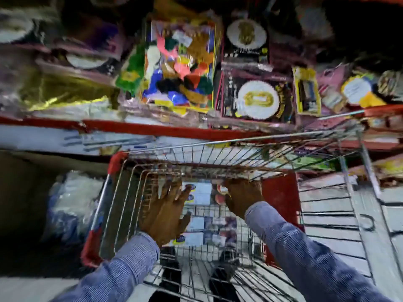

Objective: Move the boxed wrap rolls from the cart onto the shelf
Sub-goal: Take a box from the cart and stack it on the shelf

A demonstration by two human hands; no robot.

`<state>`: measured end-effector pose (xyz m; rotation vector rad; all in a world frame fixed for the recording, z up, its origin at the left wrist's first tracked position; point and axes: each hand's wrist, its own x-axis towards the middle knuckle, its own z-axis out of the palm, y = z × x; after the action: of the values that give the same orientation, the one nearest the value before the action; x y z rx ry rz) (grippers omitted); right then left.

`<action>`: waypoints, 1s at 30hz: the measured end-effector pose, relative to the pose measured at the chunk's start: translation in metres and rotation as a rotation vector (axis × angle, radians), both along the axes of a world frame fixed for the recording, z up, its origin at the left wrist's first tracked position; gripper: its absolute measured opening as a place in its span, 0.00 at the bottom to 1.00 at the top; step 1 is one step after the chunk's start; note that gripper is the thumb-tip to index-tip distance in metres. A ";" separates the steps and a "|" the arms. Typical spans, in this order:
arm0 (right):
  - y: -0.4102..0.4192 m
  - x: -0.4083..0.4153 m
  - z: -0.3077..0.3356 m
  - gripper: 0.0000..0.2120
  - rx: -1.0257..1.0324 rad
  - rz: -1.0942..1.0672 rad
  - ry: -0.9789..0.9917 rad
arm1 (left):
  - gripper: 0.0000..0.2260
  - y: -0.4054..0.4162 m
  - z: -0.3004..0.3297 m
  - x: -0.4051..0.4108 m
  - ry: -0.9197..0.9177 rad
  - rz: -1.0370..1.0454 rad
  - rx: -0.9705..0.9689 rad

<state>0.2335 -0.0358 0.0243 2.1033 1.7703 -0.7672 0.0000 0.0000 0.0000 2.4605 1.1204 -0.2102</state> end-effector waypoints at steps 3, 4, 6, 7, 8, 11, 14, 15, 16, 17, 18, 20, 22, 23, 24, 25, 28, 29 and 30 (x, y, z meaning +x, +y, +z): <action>0.017 0.004 -0.051 0.19 -0.107 -0.003 0.067 | 0.32 0.004 -0.041 0.002 0.044 0.000 -0.052; 0.024 0.006 -0.063 0.19 -0.127 -0.002 0.085 | 0.32 0.007 -0.052 0.003 0.067 -0.007 -0.064; 0.038 0.008 -0.099 0.16 -0.116 0.019 0.139 | 0.29 0.011 -0.079 0.006 0.069 -0.039 -0.065; 0.044 0.010 -0.121 0.15 -0.113 0.020 0.153 | 0.29 0.013 -0.093 0.007 0.064 -0.047 -0.065; 0.050 0.013 -0.130 0.15 -0.114 0.015 0.157 | 0.28 0.018 -0.098 0.010 0.060 -0.056 -0.051; 0.064 0.022 -0.171 0.19 -0.163 0.008 0.211 | 0.28 0.027 -0.122 0.017 0.075 -0.065 -0.031; 0.069 0.029 -0.192 0.16 -0.256 0.090 0.231 | 0.25 0.027 -0.138 0.020 0.055 -0.075 -0.037; 0.071 0.031 -0.198 0.15 -0.258 0.097 0.246 | 0.24 0.027 -0.142 0.021 0.061 -0.084 -0.034; 0.072 0.033 -0.199 0.14 -0.241 0.096 0.255 | 0.23 0.026 -0.146 0.021 0.064 -0.094 -0.020; 0.074 0.036 -0.200 0.15 -0.236 0.090 0.271 | 0.23 0.026 -0.147 0.022 0.078 -0.113 -0.005; 0.077 0.039 -0.199 0.15 -0.234 0.142 0.259 | 0.22 0.026 -0.149 0.024 0.089 -0.134 0.005; 0.081 0.042 -0.194 0.13 -0.282 0.138 0.276 | 0.21 0.025 -0.155 0.027 0.082 -0.158 0.010; 0.083 0.041 -0.195 0.13 -0.256 0.099 0.314 | 0.21 0.026 -0.160 0.030 0.080 -0.174 -0.003; 0.084 0.043 -0.196 0.14 -0.223 0.097 0.322 | 0.21 0.027 -0.164 0.034 0.089 -0.188 -0.006; 0.084 0.044 -0.197 0.15 -0.201 0.099 0.288 | 0.21 0.028 -0.169 0.037 0.094 -0.200 -0.001; 0.085 0.047 -0.198 0.16 -0.182 0.094 0.248 | 0.22 0.030 -0.174 0.041 0.100 -0.211 0.001; 0.082 0.052 -0.205 0.16 -0.133 0.121 0.152 | 0.26 0.034 -0.190 0.055 0.152 -0.232 -0.011; 0.081 0.051 -0.206 0.17 -0.108 0.145 0.134 | 0.27 0.037 -0.194 0.058 0.180 -0.238 -0.010; 0.079 0.052 -0.205 0.19 -0.073 0.177 0.128 | 0.27 0.037 -0.198 0.062 0.213 -0.244 -0.010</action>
<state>0.2858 0.0429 -0.1812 1.8590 1.9321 -0.9199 0.0616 0.0371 -0.1976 2.6092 0.8924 -0.5613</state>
